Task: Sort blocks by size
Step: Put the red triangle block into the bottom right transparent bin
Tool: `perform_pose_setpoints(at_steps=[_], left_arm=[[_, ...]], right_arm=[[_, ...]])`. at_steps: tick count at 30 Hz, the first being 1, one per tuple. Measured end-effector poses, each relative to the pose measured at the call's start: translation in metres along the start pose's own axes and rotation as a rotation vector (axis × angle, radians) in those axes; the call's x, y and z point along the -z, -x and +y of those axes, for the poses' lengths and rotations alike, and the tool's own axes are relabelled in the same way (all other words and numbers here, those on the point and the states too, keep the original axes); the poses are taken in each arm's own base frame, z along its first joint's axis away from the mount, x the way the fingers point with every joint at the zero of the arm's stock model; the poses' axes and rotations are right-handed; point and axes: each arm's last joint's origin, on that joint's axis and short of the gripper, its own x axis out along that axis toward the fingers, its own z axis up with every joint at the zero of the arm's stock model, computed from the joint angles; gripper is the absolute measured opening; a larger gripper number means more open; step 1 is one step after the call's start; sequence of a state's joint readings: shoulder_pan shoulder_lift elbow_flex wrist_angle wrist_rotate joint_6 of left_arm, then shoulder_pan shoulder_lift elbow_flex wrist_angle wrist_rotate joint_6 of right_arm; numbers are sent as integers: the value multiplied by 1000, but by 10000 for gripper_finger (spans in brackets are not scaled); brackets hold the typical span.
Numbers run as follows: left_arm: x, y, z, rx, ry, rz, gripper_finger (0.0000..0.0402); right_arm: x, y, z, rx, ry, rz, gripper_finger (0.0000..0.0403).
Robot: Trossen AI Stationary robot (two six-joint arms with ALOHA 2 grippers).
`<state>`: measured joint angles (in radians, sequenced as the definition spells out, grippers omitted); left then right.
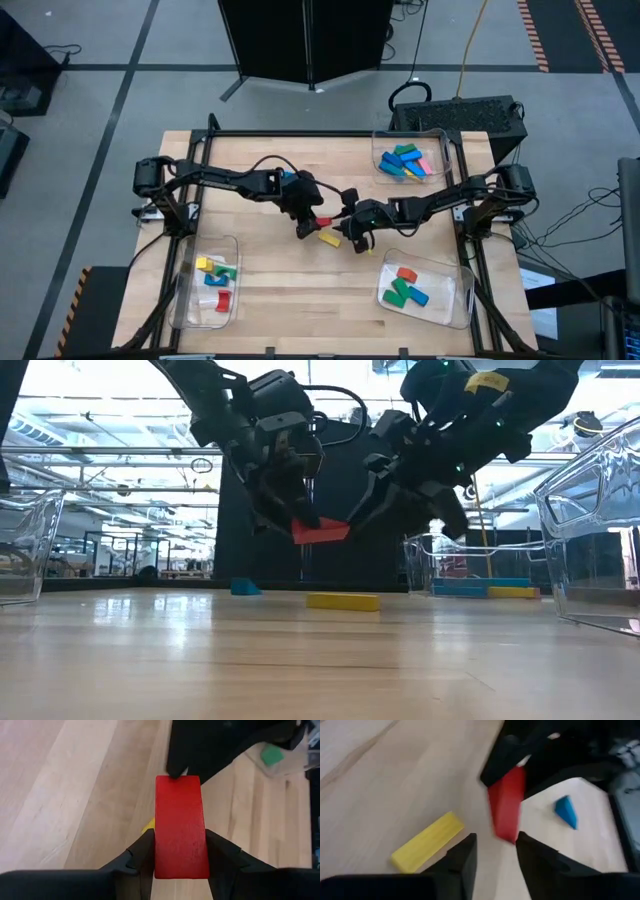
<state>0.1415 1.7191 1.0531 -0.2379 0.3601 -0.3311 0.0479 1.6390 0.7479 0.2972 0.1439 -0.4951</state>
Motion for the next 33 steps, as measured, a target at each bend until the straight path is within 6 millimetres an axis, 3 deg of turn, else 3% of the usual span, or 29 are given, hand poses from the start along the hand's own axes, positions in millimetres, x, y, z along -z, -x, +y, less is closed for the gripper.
perform_pose_setpoints(at_steps=[5,9,23,33], left_arm=[[-5,1,1,50,-14,-30,132],[-10,2,-1,106,-33,-64,132],[-12,3,-3,152,-38,-73,132],[-13,5,1,167,-28,-67,151]], right_arm=[[-6,0,-4,45,-33,-53,175],[-7,0,-4,51,-11,-66,182],[-9,1,-4,36,-16,-92,51],[-10,1,-5,48,-26,-101,40]])
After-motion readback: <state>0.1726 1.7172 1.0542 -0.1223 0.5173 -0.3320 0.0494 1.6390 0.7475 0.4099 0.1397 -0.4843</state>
